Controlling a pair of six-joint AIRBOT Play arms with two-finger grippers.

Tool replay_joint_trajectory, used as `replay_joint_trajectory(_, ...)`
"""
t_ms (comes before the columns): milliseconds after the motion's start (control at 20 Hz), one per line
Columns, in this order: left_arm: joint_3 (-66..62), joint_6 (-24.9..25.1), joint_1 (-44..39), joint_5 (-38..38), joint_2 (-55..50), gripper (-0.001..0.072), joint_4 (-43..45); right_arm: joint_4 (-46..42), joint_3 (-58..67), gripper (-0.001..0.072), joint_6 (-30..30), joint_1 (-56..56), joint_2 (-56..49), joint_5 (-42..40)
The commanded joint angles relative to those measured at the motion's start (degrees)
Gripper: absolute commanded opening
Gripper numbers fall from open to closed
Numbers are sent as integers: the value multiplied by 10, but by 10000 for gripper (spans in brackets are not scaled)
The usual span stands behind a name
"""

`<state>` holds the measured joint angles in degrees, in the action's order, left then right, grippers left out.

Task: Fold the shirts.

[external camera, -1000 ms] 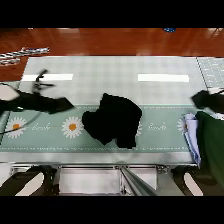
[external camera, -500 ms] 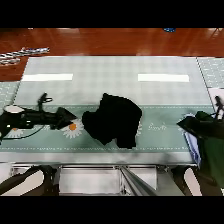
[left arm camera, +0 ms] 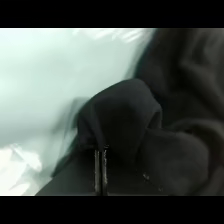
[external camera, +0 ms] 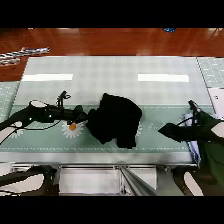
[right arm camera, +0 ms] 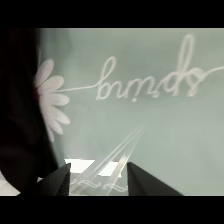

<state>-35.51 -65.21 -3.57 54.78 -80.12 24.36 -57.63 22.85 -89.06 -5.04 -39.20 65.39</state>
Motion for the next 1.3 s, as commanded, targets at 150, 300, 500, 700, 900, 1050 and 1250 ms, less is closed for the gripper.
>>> replay_joint_trajectory(150, -22, 3, -11, -1, -9, 20, -8, 18, -1, 408, -90, 216, -76, -80)
replay_joint_trajectory(300, -22, 3, -11, 4, -9, 21, -8, 69, -1, 408, -90, 283, -144, -155)
replay_joint_trajectory(500, -22, 2, -11, 5, -9, 21, -9, 174, 0, 408, -51, 332, -212, -242)
replay_joint_trajectory(700, -22, 3, -11, 5, -9, 20, -9, 259, 7, 369, 7, 385, -281, -271)
replay_joint_trajectory(900, -61, 3, 20, 46, 3, 20, -9, 224, 107, 20, 68, 373, -266, -226)
replay_joint_trajectory(1050, -164, 2, 78, 94, 61, 20, -11, 94, 247, 20, 17, 302, -210, -136)
replay_joint_trajectory(1250, -336, -16, 131, 109, 151, 20, -40, -47, 504, 20, -23, 208, -176, 1)
